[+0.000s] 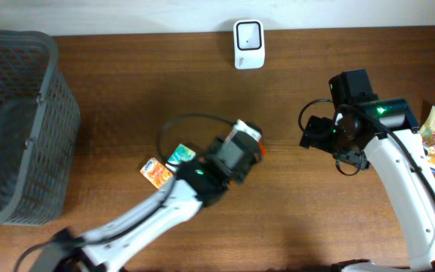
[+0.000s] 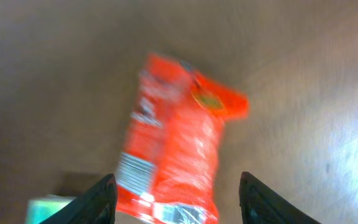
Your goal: Scan the item barcode
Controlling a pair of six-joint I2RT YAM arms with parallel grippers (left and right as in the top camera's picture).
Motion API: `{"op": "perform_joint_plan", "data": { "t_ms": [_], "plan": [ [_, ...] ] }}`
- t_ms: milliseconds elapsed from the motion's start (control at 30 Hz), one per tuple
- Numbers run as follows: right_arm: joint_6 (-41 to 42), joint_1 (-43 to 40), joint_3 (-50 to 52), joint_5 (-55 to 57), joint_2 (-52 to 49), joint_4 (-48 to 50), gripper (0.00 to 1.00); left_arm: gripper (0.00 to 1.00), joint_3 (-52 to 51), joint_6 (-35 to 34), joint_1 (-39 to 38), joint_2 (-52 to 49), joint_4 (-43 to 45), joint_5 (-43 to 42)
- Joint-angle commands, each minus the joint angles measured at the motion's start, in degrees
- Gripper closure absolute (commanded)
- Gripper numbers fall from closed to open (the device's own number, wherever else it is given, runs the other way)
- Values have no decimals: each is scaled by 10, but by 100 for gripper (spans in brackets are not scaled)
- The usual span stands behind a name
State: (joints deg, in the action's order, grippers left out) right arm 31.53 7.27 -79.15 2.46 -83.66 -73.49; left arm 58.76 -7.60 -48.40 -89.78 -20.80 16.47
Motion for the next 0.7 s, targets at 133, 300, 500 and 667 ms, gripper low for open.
{"op": "perform_joint_plan", "data": {
  "t_ms": [133, 300, 500, 667],
  "plan": [
    [5, 25, 31, -134, -6, 148, 84, 73, 19, -137, 197, 35, -93, -73],
    [35, 116, 75, -156, -92, 297, 96, 85, 19, -154, 232, 19, -125, -73],
    [101, 189, 75, -159, -271, 389, 96, 83, 19, -162, 246, 19, -147, -68],
    [101, 159, 68, -113, -305, 358, 96, 81, 19, -162, 246, 19, -153, -65]
  ]
}}
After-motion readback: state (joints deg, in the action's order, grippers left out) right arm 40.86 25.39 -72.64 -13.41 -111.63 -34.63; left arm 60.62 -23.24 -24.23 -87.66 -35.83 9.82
